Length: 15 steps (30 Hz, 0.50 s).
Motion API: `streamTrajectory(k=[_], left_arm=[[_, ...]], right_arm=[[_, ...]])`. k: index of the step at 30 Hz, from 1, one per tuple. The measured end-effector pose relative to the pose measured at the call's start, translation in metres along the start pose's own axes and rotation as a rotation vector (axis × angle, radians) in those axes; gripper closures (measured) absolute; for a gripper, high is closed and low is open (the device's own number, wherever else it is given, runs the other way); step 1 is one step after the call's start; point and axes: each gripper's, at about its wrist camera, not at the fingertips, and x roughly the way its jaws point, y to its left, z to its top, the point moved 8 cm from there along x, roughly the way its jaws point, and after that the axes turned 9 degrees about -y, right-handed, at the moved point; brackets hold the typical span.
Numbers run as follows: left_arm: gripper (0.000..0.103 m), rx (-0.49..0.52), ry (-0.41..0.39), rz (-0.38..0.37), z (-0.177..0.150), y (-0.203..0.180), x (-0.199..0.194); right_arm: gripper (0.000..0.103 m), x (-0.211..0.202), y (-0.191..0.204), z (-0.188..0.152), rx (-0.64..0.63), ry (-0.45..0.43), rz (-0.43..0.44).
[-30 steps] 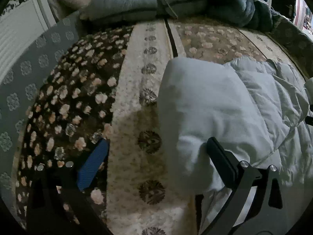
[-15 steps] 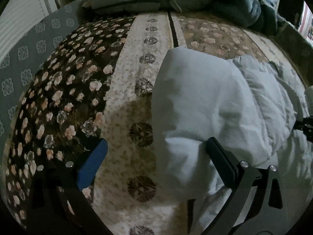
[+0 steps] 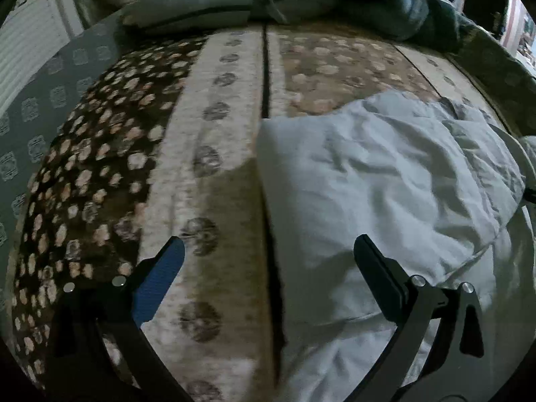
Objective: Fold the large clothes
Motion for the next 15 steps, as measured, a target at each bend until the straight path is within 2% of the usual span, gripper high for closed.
streamTrajectory(k=[3,9,12,15], left_arm=[[0.003,-0.002,0.023,-0.023,-0.01,-0.016,0.006],[0.003,0.049,0.048,-0.008,-0.019,-0.024,0.011],[0.003,0.04,0.051,-0.004,-0.015,-0.023,0.011],[0.003,0.026,0.045,-0.008,-0.009,-0.023,0.007]], right_arm=[[0.089,0.001,0.004,-0.009,-0.008,-0.011,-0.02],[0.089,0.017,0.008,-0.034,-0.032,0.006,-0.061],[0.09,0.012,0.006,-0.031,-0.039,-0.039,-0.093],[0.091,0.001,-0.01,-0.018,0.028,-0.111,-0.123]])
